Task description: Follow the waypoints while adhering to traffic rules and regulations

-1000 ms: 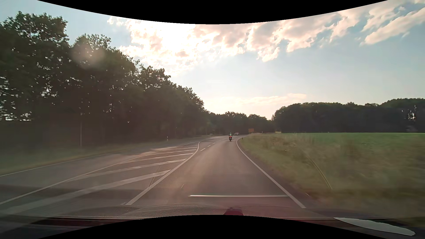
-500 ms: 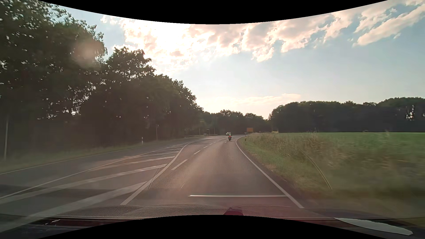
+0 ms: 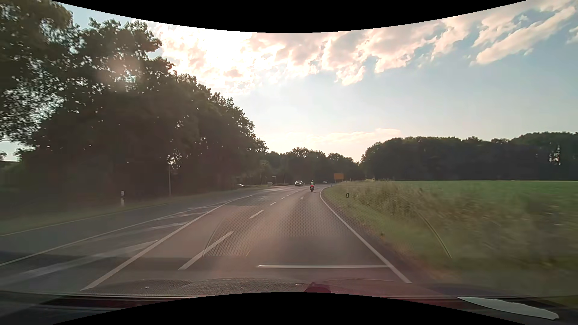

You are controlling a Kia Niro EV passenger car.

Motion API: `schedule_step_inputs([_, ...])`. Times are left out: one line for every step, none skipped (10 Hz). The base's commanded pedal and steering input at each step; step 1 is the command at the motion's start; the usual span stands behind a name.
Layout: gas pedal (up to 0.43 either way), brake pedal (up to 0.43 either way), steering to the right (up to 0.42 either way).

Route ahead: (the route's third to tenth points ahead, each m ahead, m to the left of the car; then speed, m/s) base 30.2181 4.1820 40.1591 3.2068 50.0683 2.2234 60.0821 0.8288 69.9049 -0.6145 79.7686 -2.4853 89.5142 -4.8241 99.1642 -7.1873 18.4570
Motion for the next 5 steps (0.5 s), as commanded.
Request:
schedule_step_inputs([0.197, 0.000, 0.011])
schedule_step_inputs([0.197, 0.000, 0.011])
schedule_step_inputs([0.197, 0.000, 0.011])
schedule_step_inputs([0.197, 0.000, 0.011])
schedule_step_inputs([0.197, 0.000, 0.011])
